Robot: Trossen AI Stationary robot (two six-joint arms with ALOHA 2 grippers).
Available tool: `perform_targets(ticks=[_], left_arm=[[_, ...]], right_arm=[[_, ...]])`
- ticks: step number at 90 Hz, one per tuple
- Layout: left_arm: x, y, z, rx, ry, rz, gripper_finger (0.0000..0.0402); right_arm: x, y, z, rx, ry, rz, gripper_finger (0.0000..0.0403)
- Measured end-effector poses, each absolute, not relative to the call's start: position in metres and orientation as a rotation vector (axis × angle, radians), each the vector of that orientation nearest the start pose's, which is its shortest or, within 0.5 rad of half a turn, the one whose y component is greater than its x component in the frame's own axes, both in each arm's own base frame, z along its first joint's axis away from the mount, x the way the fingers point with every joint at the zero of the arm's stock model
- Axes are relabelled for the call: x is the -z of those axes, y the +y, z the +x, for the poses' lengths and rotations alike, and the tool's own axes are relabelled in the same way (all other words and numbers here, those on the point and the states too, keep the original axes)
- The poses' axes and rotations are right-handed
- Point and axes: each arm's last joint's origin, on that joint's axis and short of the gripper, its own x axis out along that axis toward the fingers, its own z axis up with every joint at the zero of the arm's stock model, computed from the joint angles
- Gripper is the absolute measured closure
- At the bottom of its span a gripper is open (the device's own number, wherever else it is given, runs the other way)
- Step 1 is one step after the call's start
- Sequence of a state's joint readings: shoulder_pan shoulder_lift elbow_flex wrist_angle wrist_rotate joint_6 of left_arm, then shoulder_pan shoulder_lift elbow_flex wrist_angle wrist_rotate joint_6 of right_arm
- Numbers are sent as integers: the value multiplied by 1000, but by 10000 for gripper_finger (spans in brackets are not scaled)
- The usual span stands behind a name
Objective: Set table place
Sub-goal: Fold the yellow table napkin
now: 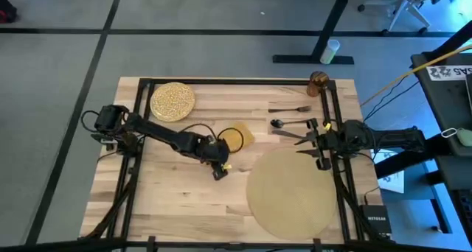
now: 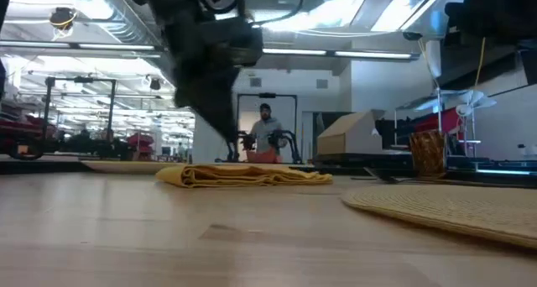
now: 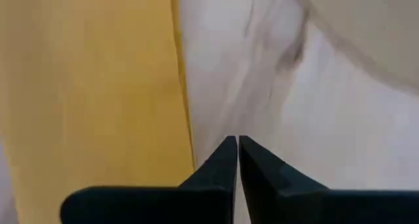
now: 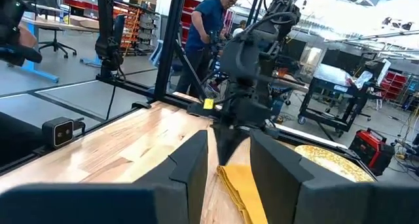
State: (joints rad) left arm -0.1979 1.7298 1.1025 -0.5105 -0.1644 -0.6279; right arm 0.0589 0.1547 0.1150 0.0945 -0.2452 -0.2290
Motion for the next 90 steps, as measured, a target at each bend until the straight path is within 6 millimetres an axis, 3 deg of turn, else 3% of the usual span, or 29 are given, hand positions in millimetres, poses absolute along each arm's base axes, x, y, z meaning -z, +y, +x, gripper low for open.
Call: perform_targets(ticks=[35,66,90], left_arm=[[-164,-86,315,-335,1104,-456,401],[-142,-78,297,-477,1152,-527,401],[-141,-72,284,-637,1211,-508,402]], right_arm=[[-200,13,101,-297,-90,-232,304],[-200,13,101,-298,-90,-238,304],[-198,13,102,-301,-70,-236,304]])
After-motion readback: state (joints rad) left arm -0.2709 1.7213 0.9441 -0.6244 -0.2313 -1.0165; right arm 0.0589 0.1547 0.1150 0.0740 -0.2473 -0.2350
